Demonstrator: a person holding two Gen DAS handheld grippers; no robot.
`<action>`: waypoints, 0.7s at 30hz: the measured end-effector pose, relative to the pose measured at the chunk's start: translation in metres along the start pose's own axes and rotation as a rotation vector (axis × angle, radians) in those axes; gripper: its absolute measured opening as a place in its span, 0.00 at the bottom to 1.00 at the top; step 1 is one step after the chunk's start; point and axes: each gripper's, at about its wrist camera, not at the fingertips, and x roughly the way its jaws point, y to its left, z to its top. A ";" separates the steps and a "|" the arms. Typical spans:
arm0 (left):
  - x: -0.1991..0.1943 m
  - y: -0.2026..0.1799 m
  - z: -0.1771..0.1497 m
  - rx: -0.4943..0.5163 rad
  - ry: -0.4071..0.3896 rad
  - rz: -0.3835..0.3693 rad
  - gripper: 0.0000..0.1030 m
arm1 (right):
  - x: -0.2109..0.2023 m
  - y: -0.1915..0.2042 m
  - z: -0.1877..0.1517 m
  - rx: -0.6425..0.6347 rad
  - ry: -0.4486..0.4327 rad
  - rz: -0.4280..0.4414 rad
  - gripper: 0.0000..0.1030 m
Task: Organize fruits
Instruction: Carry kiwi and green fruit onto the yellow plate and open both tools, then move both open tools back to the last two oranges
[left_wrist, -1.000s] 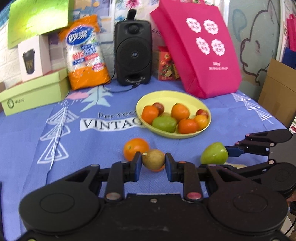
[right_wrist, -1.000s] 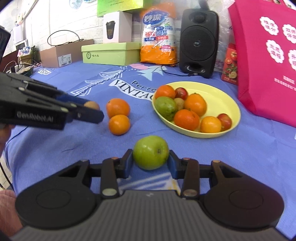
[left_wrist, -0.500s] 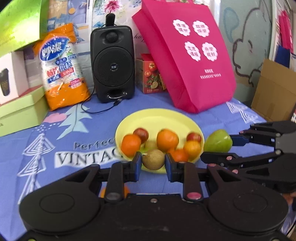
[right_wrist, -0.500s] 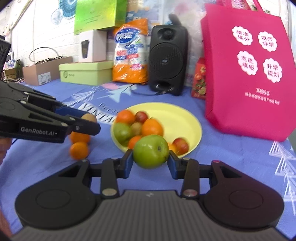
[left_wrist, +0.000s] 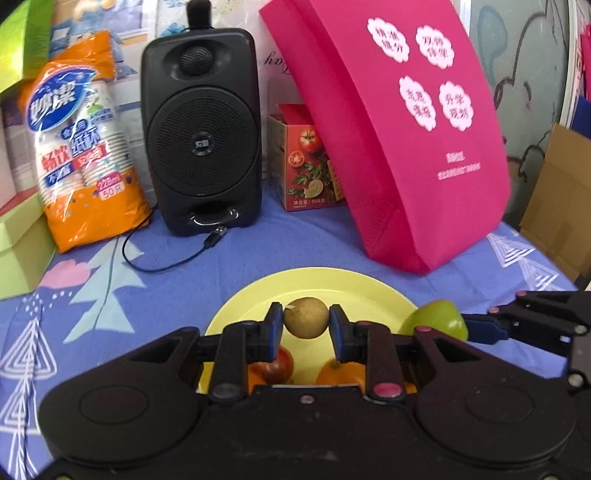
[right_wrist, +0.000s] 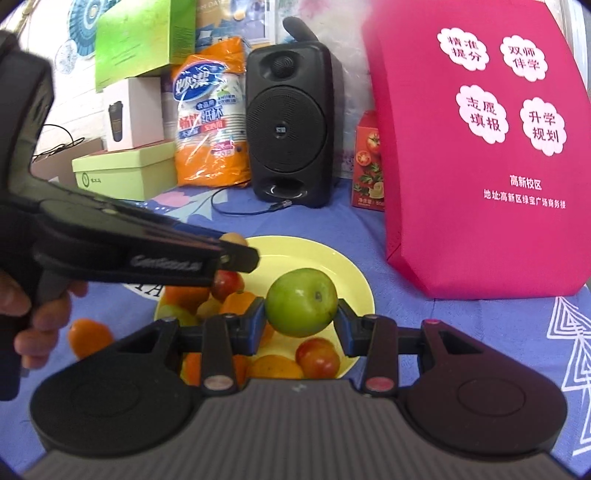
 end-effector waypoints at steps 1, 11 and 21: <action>0.005 -0.001 0.000 0.008 0.007 0.006 0.26 | 0.002 0.000 0.000 -0.003 0.003 -0.004 0.38; -0.001 0.002 -0.006 0.009 -0.001 0.025 0.37 | 0.008 0.003 -0.002 -0.032 0.014 -0.004 0.42; -0.084 0.020 -0.028 -0.052 -0.086 0.041 0.48 | -0.028 0.013 -0.012 -0.034 -0.016 0.003 0.47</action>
